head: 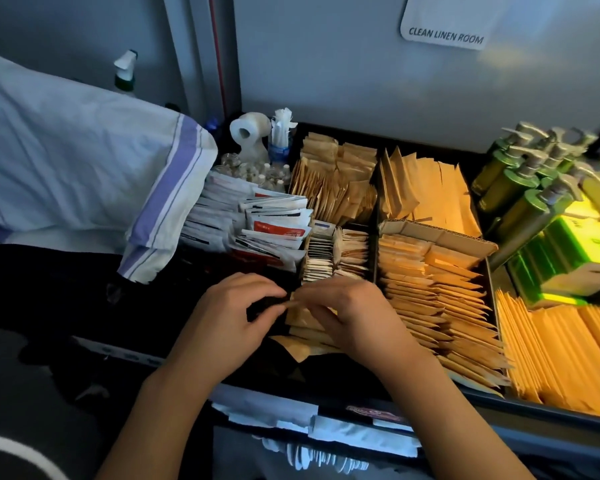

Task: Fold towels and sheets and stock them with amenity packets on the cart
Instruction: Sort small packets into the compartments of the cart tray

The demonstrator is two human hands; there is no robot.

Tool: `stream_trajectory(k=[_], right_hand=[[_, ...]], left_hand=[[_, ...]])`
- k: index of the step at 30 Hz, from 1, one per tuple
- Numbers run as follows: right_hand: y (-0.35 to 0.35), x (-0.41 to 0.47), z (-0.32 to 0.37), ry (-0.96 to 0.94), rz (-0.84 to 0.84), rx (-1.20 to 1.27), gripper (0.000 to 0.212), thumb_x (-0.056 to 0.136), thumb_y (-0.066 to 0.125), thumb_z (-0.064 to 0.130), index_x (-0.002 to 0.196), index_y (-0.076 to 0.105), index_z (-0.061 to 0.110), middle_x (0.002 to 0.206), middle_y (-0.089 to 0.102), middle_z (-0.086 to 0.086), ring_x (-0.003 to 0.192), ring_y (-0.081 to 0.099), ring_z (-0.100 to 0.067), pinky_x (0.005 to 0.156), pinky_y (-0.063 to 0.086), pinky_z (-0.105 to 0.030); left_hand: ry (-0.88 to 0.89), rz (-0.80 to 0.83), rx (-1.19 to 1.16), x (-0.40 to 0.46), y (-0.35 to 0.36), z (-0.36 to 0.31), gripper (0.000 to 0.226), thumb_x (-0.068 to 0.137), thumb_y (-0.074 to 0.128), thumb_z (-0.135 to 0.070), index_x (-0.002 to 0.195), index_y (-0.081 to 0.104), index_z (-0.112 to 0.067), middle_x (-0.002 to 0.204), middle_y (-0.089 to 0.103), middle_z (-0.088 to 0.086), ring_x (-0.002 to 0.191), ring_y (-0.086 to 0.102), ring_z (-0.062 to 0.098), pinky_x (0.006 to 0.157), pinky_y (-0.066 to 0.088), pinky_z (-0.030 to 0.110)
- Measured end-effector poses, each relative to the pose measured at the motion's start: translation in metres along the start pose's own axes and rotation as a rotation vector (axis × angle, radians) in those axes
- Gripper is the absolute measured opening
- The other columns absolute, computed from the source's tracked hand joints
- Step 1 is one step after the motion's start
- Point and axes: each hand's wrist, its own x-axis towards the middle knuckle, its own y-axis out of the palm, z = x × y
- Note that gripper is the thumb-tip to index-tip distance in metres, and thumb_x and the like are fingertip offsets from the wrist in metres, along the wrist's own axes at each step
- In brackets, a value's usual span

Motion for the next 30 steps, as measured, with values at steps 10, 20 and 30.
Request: stream_trajectory(k=[10, 20, 30], right_hand=[[-0.095, -0.044, -0.021, 0.114, -0.297, 0.093, 0.023, 0.095, 0.069, 0.021, 0.117, 0.075, 0.024, 0.109, 0.073, 0.016, 0.101, 0.066, 0.001, 0.086, 0.056, -0.023], [-0.149, -0.11, -0.095, 0.395, -0.476, 0.1, 0.016, 0.091, 0.074, 0.019, 0.105, 0.08, 0.024, 0.098, 0.073, 0.017, 0.096, 0.068, -0.005, 0.08, 0.057, -0.021], [-0.136, -0.119, -0.154, 0.552, -0.26, 0.045, 0.015, 0.093, 0.072, 0.029, 0.106, 0.079, 0.032, 0.097, 0.072, 0.019, 0.093, 0.063, 0.0, 0.088, 0.056, -0.028]], left_hand=[[0.174, -0.114, -0.067, 0.057, 0.034, -0.075, 0.021, 0.087, 0.077, -0.02, 0.108, 0.08, -0.021, 0.101, 0.073, -0.015, 0.097, 0.068, 0.001, 0.084, 0.056, 0.025], [0.292, -0.014, -0.048, 0.119, 0.118, -0.149, 0.024, 0.089, 0.075, -0.009, 0.111, 0.078, -0.017, 0.107, 0.073, -0.009, 0.102, 0.065, 0.001, 0.095, 0.051, 0.017], [0.159, 0.199, 0.034, 0.139, 0.173, -0.14, 0.025, 0.094, 0.069, -0.011, 0.112, 0.078, -0.025, 0.108, 0.073, -0.012, 0.1, 0.062, 0.001, 0.094, 0.051, 0.025]])
